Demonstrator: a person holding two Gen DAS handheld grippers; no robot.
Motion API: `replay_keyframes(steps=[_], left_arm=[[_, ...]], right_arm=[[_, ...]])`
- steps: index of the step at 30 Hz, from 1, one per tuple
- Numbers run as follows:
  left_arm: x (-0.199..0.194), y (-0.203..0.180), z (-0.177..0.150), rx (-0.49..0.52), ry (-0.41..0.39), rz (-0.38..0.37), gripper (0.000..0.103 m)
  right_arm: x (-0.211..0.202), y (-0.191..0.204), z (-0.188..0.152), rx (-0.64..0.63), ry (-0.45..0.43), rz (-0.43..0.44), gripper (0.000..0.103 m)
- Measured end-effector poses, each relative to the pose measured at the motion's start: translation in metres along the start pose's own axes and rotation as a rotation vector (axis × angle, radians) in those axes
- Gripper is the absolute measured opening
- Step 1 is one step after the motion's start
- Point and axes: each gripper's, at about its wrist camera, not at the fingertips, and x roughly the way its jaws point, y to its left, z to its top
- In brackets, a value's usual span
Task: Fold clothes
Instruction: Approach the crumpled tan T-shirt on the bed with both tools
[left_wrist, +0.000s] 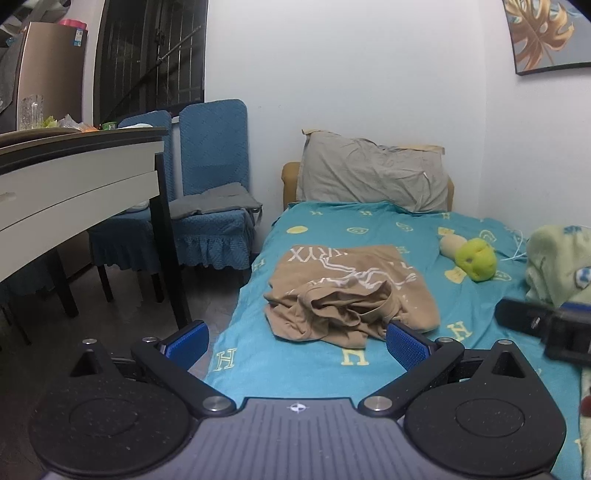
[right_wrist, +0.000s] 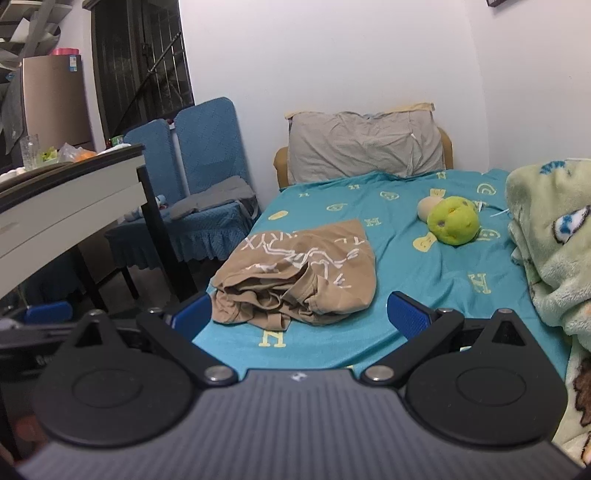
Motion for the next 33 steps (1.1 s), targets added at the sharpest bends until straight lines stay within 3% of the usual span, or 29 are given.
replay_keyframes(steps=[5,6,10,16,33], left_arm=[[-0.002,-0.002,-0.004,0.007,-0.004,0.0,0.103],[-0.002,-0.002,-0.005,0.009,-0.005,0.0,0.103],[-0.004,-0.003,-0.009,0.015,-0.008,0.0,0.103],[-0.006,0.0,-0.009,0.014,-0.024,0.019,0.103],[-0.007,0.006,-0.017,-0.001,-0.048,0.049,0.103]], right_arm=[[0.008,-0.007,0.002,-0.011,-0.004,-0.006,0.103],[-0.003,-0.004,0.002,-0.022,-0.065,-0.014,0.103],[-0.003,-0.001,0.001,-0.057,-0.097,-0.048,0.103],[-0.006,-0.004,-0.002,-0.023,-0.138,-0.031,0.103],[-0.001,-0.001,-0.023,-0.026,-0.088,-0.047,0.103]])
